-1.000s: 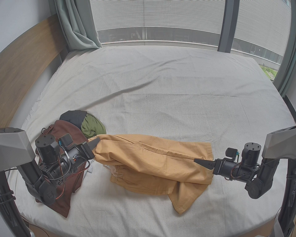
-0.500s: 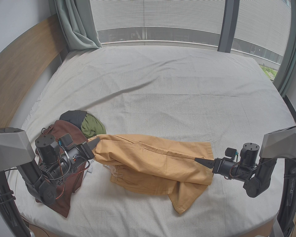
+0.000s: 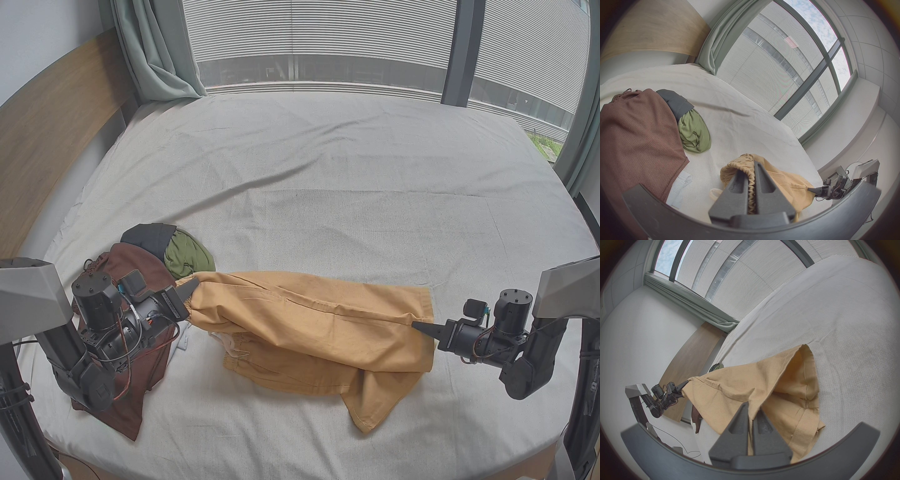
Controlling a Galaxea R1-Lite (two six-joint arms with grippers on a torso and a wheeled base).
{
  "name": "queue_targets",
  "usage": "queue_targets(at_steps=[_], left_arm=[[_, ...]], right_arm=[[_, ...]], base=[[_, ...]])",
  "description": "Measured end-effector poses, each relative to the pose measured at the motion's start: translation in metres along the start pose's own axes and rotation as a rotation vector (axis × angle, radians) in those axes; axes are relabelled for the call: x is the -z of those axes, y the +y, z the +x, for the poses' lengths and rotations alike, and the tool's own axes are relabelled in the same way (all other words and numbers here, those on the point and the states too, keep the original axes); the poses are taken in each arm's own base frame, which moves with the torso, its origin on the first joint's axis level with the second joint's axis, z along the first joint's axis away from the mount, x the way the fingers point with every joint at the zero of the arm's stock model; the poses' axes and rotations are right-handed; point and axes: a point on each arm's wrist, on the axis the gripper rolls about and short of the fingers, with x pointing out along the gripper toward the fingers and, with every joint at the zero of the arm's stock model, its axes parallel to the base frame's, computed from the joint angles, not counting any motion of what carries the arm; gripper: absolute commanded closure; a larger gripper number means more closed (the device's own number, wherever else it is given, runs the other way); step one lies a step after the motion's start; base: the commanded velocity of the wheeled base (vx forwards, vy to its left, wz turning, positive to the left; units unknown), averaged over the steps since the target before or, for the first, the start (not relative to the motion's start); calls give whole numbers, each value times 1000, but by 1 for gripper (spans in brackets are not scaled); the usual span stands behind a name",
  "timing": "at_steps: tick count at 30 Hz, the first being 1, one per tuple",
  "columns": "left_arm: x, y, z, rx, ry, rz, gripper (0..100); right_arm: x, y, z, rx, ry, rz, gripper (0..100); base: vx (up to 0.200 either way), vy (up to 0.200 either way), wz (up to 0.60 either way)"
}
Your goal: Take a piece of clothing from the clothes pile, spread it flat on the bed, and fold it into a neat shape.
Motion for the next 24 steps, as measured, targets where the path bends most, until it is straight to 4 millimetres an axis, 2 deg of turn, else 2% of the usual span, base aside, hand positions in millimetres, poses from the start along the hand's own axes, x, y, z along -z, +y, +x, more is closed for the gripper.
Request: queue_targets(at_steps=[12,22,23,24], left_arm=[[0,4,0,-3,4,-3,100],[0,4,0,-4,5,-3,100],[0,4,0,-3,5,-3,100],[0,4,0,-3,6,-3,100]], right_arm=[[-6,17,-28,-133,62,0,100],[-12,16,-21,-146,42,-24,100],[-12,15,-19,-147,41,-27,0],[-13,14,-17,-149,38,-30,0]], base=[[0,0,0],[0,0,0],[0,0,0],[0,0,0]])
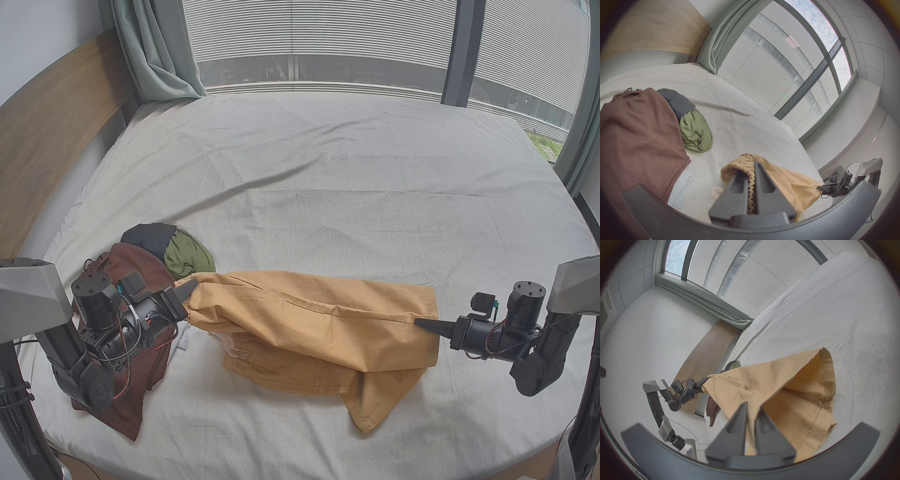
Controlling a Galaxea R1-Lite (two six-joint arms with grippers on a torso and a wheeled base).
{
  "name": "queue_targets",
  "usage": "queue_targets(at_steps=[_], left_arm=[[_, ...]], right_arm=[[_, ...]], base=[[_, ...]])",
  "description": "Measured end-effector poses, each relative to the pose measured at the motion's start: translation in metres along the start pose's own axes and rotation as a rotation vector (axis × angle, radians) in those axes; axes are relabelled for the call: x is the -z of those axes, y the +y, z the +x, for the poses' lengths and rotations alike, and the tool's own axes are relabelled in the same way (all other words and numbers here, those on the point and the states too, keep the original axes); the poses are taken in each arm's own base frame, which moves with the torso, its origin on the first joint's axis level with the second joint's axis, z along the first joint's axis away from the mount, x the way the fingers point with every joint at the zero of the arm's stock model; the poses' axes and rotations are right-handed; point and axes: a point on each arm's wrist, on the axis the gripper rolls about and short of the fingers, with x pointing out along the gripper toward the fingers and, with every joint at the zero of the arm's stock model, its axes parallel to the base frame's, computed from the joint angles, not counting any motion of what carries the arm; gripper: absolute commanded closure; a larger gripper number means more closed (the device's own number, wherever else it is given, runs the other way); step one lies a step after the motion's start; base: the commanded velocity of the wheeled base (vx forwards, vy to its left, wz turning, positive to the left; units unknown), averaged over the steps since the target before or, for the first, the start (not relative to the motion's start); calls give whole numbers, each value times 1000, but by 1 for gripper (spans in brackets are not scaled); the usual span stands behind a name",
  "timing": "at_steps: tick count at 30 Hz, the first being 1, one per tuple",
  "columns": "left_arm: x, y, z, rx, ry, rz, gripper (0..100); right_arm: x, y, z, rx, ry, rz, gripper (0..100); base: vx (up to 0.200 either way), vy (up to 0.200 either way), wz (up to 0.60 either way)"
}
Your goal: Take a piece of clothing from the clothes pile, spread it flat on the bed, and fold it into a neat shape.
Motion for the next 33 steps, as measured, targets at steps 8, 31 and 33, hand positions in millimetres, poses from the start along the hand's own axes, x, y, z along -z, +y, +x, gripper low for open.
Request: queue_targets(at_steps=[8,31,33], left_arm=[[-1,0,0,1,-2,1,100],[-1,-2,-1,4,-4,2,100],[-1,-2,-1,4,-4,2,100]], right_arm=[[0,-5,11,-10,2,-10,0],[8,-14,36,19,-7,-21,0],[8,-15,37,23,-7,-20,100]], base=[[0,0,0],[0,0,0],[0,0,0]])
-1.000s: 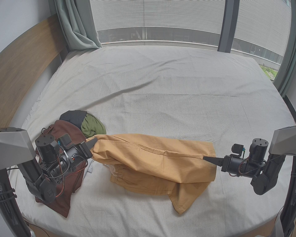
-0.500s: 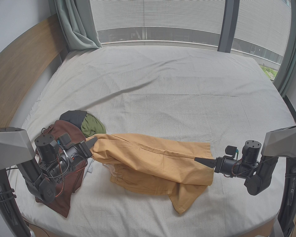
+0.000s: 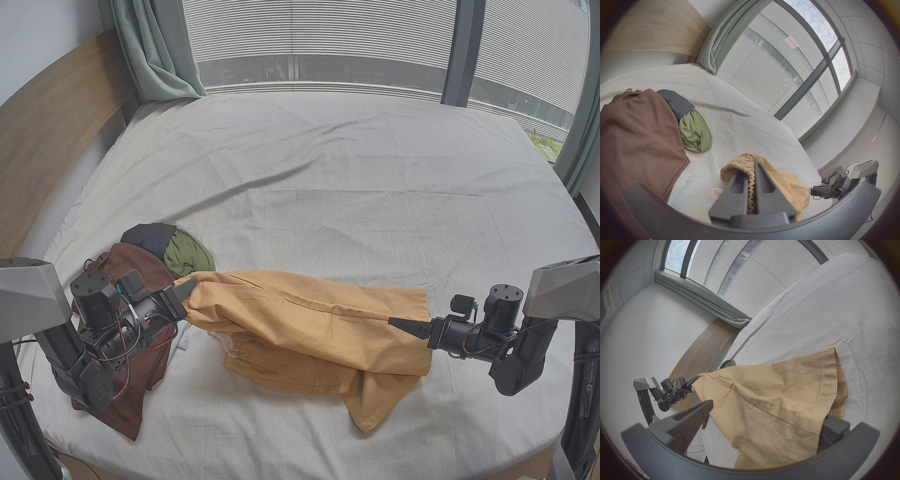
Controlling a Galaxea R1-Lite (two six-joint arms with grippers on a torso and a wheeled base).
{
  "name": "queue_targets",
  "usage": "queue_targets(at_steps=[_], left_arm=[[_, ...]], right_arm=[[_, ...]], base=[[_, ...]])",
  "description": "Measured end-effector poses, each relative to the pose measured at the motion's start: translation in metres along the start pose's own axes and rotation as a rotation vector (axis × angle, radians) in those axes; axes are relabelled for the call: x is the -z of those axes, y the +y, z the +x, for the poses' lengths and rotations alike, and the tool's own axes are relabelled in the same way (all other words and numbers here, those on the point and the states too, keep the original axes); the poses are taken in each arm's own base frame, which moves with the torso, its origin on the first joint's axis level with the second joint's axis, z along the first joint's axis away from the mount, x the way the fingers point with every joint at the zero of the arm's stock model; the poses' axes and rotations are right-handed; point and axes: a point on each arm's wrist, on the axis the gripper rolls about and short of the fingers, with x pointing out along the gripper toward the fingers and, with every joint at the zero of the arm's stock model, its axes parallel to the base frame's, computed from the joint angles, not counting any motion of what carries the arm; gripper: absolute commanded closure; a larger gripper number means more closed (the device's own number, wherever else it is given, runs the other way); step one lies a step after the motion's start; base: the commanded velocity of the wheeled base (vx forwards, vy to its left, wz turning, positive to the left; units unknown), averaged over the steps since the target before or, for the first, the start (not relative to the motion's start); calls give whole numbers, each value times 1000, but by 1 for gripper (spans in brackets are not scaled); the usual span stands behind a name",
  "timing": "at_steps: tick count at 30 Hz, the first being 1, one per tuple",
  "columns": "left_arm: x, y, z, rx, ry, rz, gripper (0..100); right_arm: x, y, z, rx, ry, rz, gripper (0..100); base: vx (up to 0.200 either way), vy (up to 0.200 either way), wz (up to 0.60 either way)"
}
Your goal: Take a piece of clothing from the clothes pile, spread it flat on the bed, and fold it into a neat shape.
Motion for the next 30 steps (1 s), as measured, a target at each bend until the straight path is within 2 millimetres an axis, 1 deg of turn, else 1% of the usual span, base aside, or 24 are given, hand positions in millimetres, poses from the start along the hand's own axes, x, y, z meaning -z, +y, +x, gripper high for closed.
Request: queue_targets(at_steps=[15,22,27,28,30], left_arm=[[0,0,0,1,0,0,100],[0,0,1,1,0,0,100],[0,0,1,0,0,0,100],[0,0,1,0,0,0,100],[0,0,1,1,-1,0,100]], right_arm=[[2,-1,0,7,4,4,100],[-1,3,-3,3,-3,-2,100],[0,5,-5,-1,6,-15,100],[1,5,-6,-1,9,-22,0],[2,5,-7,1,15,-35,0]], base=[[0,0,0],[0,0,0],[0,0,0],[0,0,0],[0,0,0]])
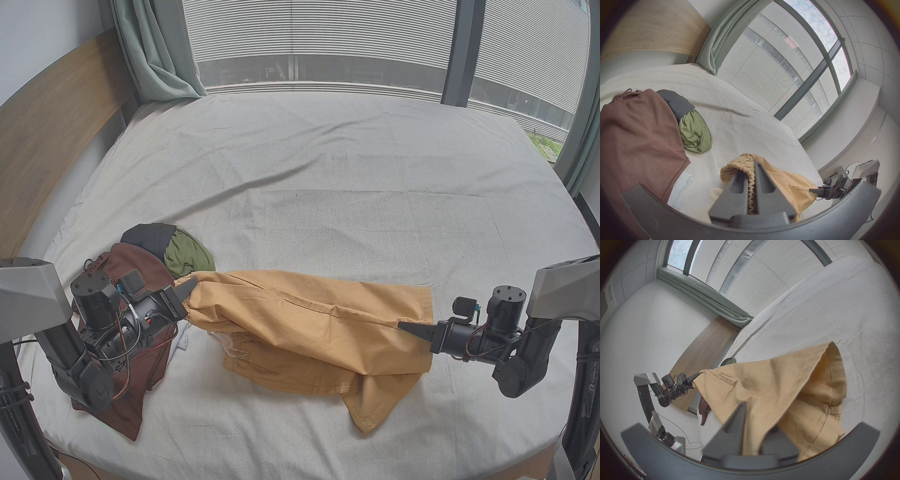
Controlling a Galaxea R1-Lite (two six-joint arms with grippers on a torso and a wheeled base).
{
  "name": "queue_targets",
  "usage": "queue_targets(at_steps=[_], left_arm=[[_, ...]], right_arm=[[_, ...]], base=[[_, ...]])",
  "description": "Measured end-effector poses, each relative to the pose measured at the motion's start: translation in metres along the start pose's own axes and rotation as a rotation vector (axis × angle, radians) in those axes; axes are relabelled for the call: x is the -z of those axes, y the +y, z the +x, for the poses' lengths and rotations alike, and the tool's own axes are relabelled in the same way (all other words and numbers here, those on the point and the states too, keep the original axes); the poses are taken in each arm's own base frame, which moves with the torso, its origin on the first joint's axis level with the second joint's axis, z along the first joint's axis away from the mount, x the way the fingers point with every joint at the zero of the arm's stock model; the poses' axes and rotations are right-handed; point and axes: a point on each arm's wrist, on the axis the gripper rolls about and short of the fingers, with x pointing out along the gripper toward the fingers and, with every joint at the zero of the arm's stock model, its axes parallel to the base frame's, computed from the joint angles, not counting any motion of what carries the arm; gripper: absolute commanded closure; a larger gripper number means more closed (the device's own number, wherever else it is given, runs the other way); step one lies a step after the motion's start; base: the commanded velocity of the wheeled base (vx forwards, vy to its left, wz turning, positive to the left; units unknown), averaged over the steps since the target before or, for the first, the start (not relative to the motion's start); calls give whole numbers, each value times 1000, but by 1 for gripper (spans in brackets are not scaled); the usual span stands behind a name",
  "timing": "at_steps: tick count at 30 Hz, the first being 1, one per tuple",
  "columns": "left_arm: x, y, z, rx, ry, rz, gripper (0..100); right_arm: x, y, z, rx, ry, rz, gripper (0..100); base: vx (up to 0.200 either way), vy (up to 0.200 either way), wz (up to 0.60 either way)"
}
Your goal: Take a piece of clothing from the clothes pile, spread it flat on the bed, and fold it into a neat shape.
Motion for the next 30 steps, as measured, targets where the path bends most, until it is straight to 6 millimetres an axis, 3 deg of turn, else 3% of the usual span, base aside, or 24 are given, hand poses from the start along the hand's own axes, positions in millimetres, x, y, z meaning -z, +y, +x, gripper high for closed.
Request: queue_targets(at_steps=[12,13,30], left_arm=[[0,1,0,-2,1,0,100],[0,1,0,-2,1,-1,100],[0,0,0,0,-1,1,100]], right_arm=[[8,4,1,-5,27,-5,0],[8,4,1,-6,28,-5,100],[9,4,1,-4,32,-5,100]], base=[[0,0,0],[0,0,0],[0,0,0]])
